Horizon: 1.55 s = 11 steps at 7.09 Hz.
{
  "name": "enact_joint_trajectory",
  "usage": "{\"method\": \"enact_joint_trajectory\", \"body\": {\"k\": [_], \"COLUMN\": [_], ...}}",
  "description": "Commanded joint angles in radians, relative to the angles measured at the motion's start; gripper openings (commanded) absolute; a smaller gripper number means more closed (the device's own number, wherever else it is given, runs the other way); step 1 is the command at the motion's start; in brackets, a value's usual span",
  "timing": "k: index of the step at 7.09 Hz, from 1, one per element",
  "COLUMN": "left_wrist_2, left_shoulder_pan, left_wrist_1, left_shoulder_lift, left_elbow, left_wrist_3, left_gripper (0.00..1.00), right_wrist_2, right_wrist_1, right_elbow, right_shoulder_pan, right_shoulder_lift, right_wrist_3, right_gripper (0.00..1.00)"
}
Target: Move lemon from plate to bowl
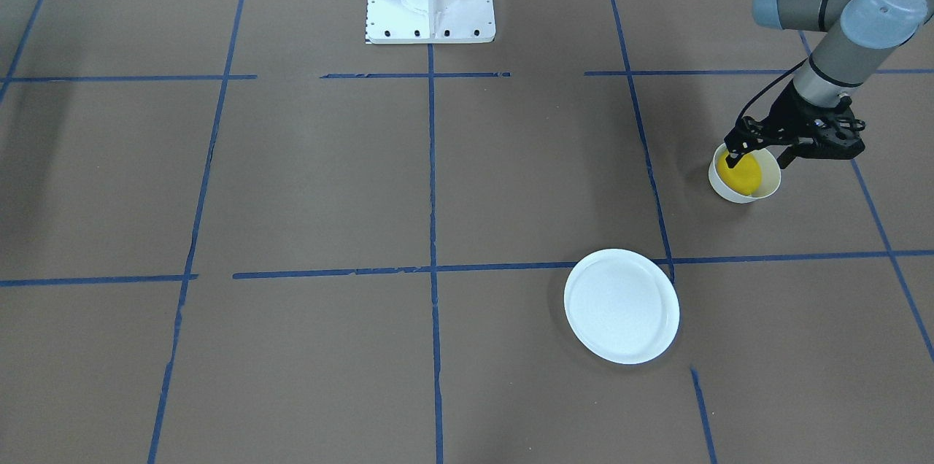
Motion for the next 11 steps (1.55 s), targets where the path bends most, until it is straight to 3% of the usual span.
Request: {"method": "enact_joint_trajectory", "body": {"k": [1, 2, 4, 7, 11], "left_wrist_2": [-0.053, -0.053, -0.078, -0.301, -0.285], "left_shoulder_pan": [-0.214, -0.323, -0.558, -0.67, -0.697], "left_wrist_1": [0.24, 0.414, 0.635, 0.644, 0.644], "left_shoulder_lift": [-0.001, -0.001, 0.002, 0.155, 0.179], "left_elbow": [-0.084, -0.144, -0.144, -0.094, -0.081], "left_wrist_3": [0.352, 0.54, 0.791, 1.03, 1.037], "left_gripper": [1.0, 1.0, 1.0, 1.0, 1.0], "right_wrist_2": [0.0, 0.0, 0.0, 0.0, 0.0], "right_wrist_1": [0.0, 0.0, 0.0, 0.0, 0.0], "right_elbow": [0.0, 0.0, 0.0, 0.0, 0.0], "right_shoulder_pan": [0.0, 0.0, 0.0, 0.0, 0.0], "right_shoulder_lift": [0.0, 0.0, 0.0, 0.0, 0.0], "right_wrist_3": [0.0, 0.0, 0.0, 0.0, 0.0], "right_gripper": [1.0, 1.0, 1.0, 1.0, 1.0]}}
